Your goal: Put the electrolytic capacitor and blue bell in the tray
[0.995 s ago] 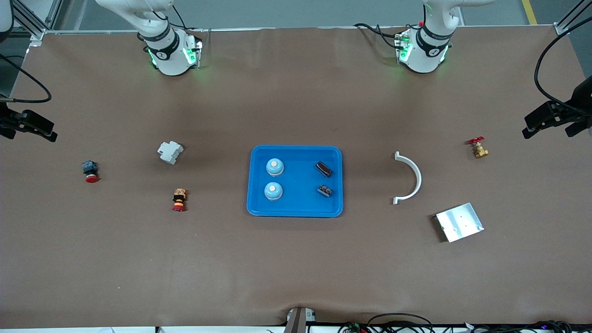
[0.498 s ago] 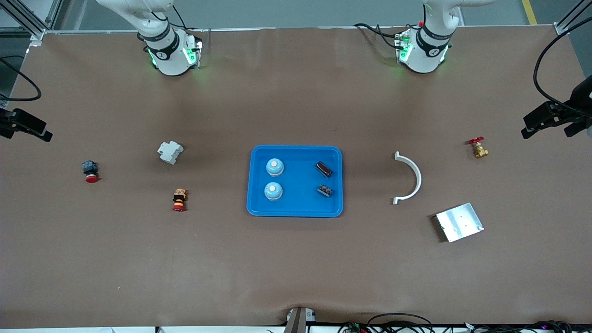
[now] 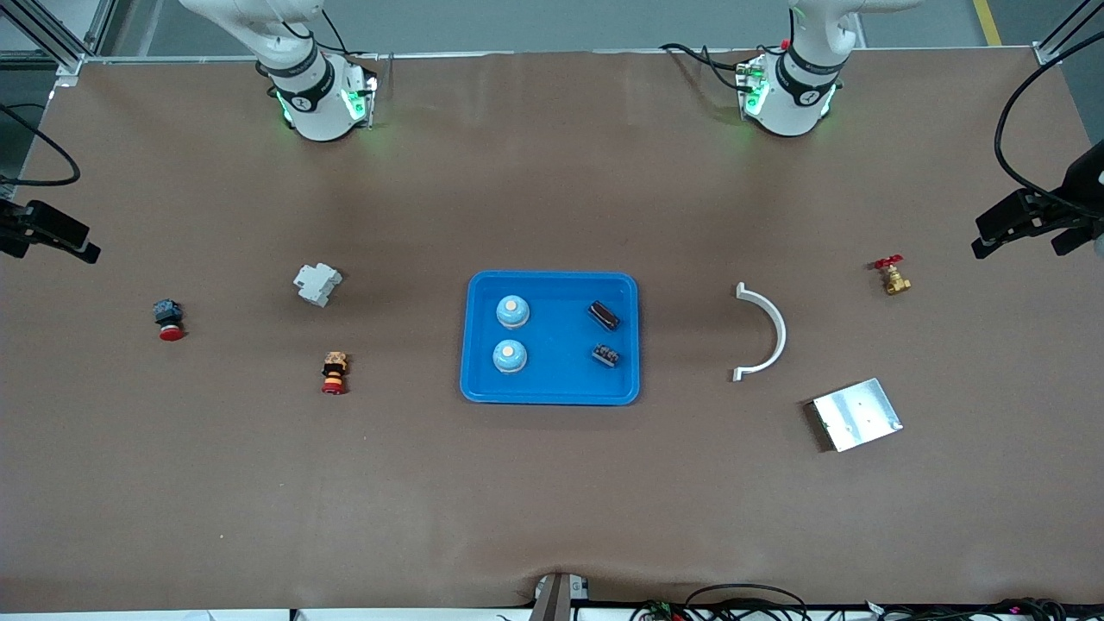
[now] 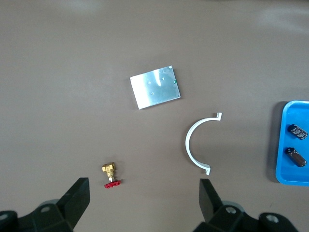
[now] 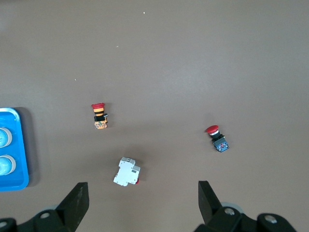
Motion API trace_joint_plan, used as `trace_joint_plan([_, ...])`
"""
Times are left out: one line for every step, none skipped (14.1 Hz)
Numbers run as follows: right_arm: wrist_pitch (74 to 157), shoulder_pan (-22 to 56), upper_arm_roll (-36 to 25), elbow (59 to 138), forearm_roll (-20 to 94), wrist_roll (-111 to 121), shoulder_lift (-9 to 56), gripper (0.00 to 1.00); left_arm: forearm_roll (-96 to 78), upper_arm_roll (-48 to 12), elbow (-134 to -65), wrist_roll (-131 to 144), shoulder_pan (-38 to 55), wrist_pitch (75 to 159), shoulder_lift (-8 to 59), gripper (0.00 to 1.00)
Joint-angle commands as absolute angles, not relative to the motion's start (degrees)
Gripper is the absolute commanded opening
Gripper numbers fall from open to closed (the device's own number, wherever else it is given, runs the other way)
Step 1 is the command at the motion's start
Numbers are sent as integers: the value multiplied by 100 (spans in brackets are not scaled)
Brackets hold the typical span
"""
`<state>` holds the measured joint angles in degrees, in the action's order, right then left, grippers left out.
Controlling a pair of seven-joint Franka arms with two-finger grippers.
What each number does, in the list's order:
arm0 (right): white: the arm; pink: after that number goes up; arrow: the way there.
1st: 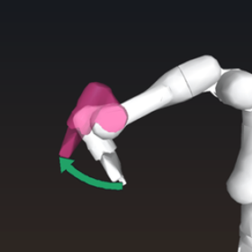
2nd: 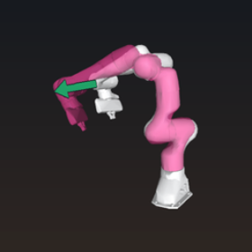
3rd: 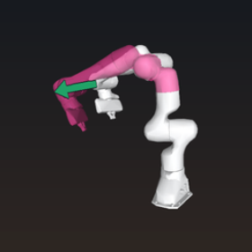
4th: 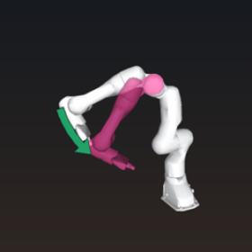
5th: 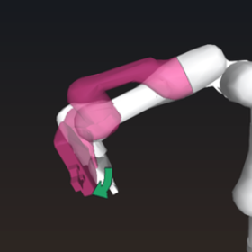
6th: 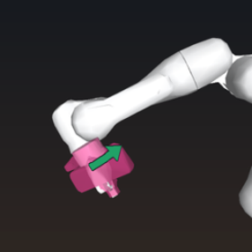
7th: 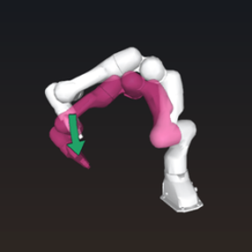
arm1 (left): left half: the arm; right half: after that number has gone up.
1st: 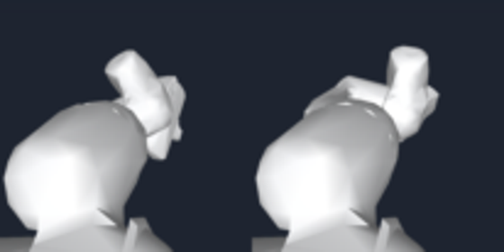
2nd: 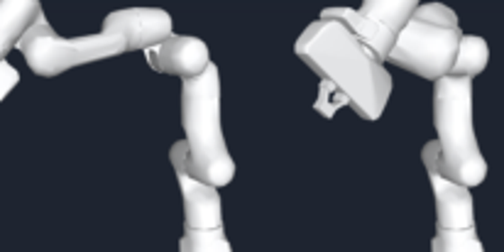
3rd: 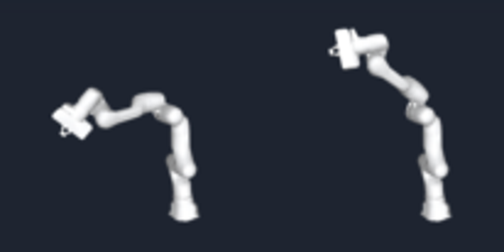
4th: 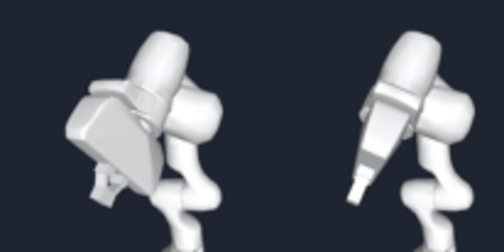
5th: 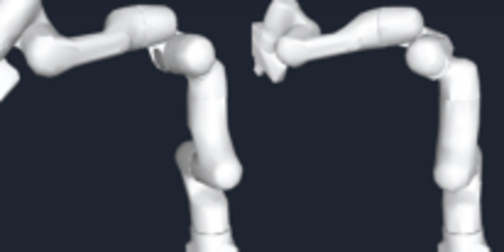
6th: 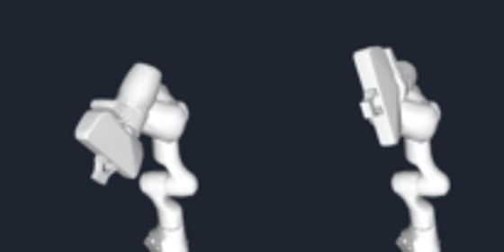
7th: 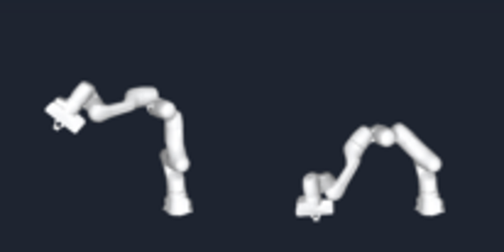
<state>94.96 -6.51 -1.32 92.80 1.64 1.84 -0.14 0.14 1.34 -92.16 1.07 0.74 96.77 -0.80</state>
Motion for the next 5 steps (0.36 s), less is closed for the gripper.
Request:
trace_joint_plan([9554,-712,-79,9457,246,272,-193,100,-9,149,-9079,-9,79,9562,-18,100])
trace_joint_plan([9545,-712,-79,9457,246,272,-193,100,-17,149,-9079,-17,70,9562,-18,100])
trace_joint_plan([9545,-712,-79,9466,237,272,-193,100,-18,149,-9079,-18,70,9562,-18,100])
trace_joint_plan([9545,-712,-79,9475,237,272,-193,100,-18,149,-9079,-9,70,9562,-18,100])
trace_joint_plan([9545,-712,-79,9483,237,272,-193,100,-18,149,-9079,-9,70,9562,0,100])
